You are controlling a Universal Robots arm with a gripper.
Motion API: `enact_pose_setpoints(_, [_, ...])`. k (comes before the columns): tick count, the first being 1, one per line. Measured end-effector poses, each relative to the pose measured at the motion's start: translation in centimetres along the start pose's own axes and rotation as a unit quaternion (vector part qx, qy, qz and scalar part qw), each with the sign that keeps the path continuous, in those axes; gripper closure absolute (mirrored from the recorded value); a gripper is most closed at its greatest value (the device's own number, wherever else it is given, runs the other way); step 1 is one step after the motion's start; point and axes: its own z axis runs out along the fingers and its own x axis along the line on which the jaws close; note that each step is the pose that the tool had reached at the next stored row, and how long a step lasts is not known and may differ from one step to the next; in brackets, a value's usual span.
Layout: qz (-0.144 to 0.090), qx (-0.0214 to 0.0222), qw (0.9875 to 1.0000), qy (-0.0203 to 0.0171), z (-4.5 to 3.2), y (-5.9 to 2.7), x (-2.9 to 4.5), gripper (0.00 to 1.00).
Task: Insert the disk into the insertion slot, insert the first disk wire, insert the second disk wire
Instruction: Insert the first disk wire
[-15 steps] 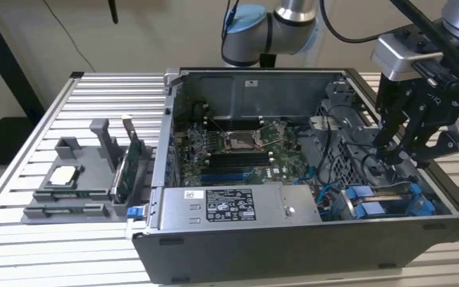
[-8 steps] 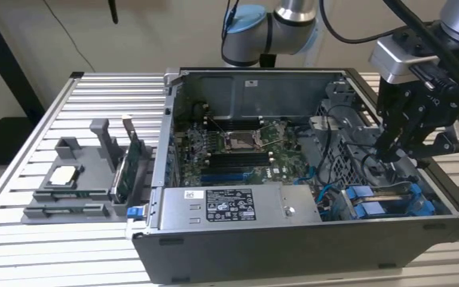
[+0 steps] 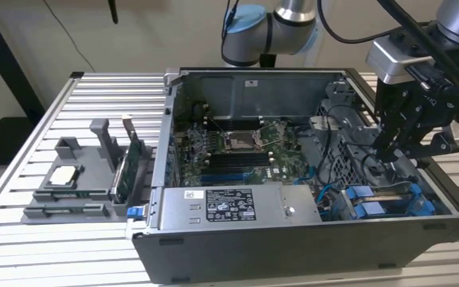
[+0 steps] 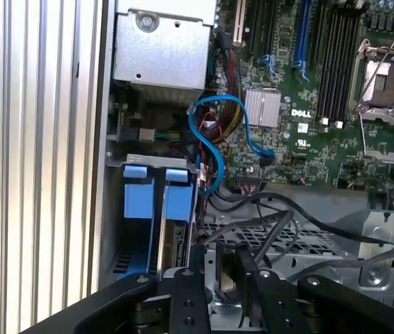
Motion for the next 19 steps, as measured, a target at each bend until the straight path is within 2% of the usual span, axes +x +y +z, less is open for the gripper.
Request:
enact_pose_setpoints(8, [0.0, 0.0, 1.0, 0.0, -0.01, 0.06, -0.01, 0.71])
enact_pose_setpoints(9, [0.0, 0.0, 1.0, 0.0, 0.0, 0.07, 0.0, 0.78])
enact_pose_setpoints(19, [0.0, 0.0, 1.0, 0.0, -0.01, 0.1, -0.01, 0.81])
